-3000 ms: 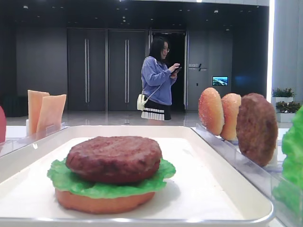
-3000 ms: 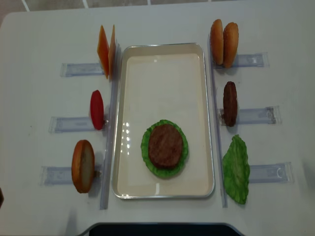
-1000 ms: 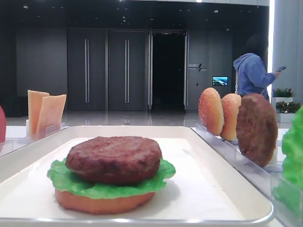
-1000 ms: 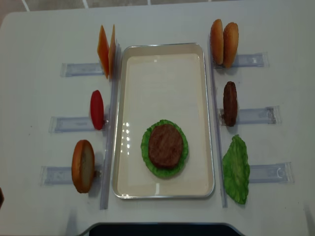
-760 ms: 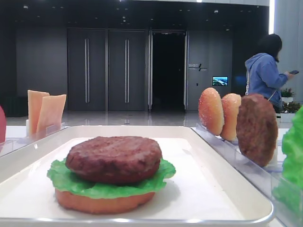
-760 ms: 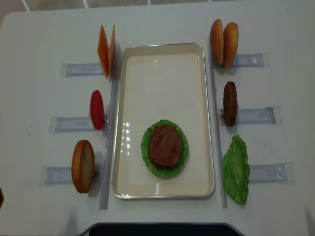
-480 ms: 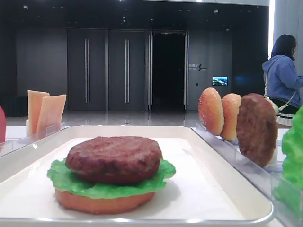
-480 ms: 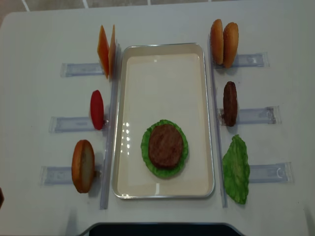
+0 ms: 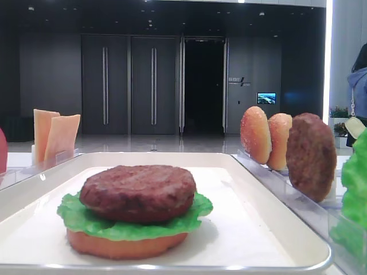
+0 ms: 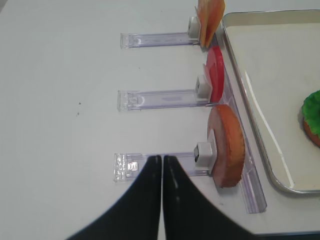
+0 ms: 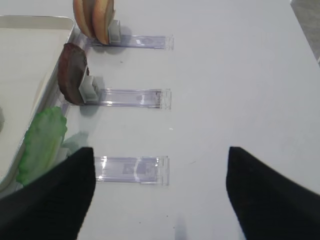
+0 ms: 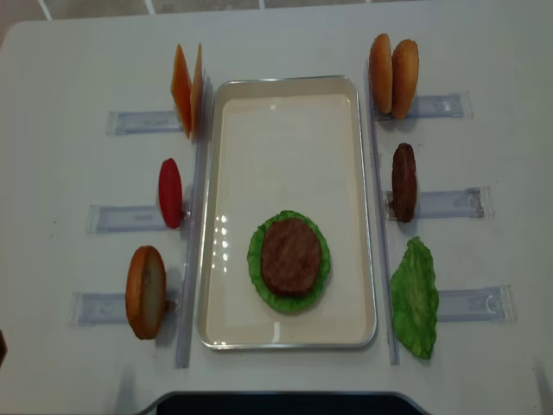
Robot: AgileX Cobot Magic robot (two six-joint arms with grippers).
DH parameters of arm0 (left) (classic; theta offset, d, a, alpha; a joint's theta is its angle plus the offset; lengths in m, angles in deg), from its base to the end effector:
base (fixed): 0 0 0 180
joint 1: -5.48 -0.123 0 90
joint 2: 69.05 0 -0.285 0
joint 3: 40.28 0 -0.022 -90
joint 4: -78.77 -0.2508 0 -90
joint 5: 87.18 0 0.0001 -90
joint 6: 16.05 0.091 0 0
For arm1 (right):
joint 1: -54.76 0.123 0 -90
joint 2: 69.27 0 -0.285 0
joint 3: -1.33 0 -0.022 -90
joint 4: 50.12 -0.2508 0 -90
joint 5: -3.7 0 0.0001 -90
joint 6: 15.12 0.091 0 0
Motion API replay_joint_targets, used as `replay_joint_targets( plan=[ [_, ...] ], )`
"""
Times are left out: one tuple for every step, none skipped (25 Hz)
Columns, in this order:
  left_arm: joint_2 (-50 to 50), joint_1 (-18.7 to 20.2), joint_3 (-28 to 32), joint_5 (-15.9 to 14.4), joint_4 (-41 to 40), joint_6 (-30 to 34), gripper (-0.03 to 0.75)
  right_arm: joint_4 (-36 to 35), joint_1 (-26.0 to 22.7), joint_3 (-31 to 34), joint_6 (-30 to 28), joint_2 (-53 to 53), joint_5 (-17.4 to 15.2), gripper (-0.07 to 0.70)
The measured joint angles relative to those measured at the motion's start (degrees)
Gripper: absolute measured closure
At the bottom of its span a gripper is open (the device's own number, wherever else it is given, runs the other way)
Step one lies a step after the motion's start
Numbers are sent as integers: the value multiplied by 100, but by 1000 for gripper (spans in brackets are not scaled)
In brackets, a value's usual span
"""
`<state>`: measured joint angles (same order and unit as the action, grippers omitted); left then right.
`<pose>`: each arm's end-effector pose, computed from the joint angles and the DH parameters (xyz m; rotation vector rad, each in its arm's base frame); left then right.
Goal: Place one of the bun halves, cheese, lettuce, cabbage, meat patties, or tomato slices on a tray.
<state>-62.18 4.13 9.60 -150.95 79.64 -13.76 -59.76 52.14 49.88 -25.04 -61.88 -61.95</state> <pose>-0.0069 -0.0014 0.2667 0.0184 2.1034 0.0198 -0.0097 0.0143 0.2716 -0.1516 2.1051 0.0731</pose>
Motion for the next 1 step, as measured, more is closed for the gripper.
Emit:
replay_joint_targets(
  plan=[
    [0,0,0,0,0,0,722,0,0,0,5,0,0,88]
  ],
)
